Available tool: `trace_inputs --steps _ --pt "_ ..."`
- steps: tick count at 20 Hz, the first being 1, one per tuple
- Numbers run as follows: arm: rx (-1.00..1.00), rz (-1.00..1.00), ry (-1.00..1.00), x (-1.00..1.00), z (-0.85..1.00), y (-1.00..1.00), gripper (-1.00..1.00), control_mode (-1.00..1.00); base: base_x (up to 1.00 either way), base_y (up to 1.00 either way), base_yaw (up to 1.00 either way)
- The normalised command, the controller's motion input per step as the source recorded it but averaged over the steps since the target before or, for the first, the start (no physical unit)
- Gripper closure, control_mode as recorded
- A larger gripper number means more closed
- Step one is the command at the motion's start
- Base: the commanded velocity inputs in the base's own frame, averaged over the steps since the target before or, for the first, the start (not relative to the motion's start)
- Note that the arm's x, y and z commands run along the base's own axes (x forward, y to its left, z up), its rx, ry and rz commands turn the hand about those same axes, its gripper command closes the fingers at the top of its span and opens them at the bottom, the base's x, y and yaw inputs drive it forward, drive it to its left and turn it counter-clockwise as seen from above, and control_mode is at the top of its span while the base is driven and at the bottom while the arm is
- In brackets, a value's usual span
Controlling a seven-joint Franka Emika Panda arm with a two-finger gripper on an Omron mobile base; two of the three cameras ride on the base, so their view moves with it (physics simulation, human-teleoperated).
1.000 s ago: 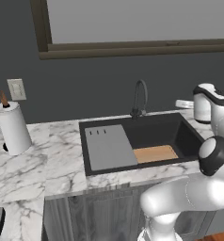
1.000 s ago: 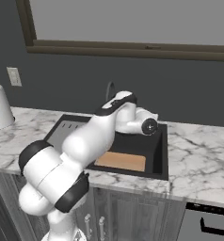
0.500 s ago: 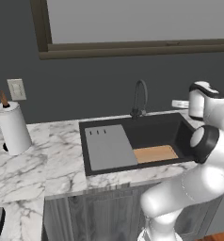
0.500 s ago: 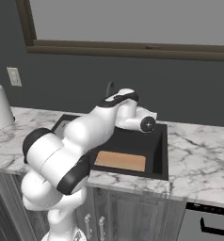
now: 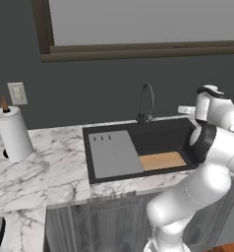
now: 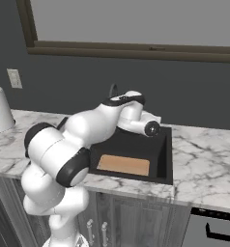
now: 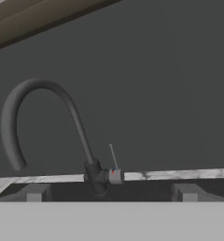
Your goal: Turn on the sink faucet with hot water and rinse the cutting board for ten seconds, then turn off the faucet. Push the cutting board to reach the water if necessary.
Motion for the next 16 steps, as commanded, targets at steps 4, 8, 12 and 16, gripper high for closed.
trace_inputs --steps 4,8,12,16 --pt "0.00 0.00 0.00 0.00 -0.04 0.00 -1.00 -1.00 0.00 0.00 0.00" --pt "0.00 0.00 0.00 0.09 -0.02 0.00 -1.00 -1.00 0.00 0.00 0.00" --pt "0.00 0.00 0.00 0.13 -0.02 0.00 -1.00 -1.00 0.00 0.00 0.00" --pt "0.00 0.00 0.00 0.09 0.00 0.00 -1.00 -1.00 0.00 0.00 0.00"
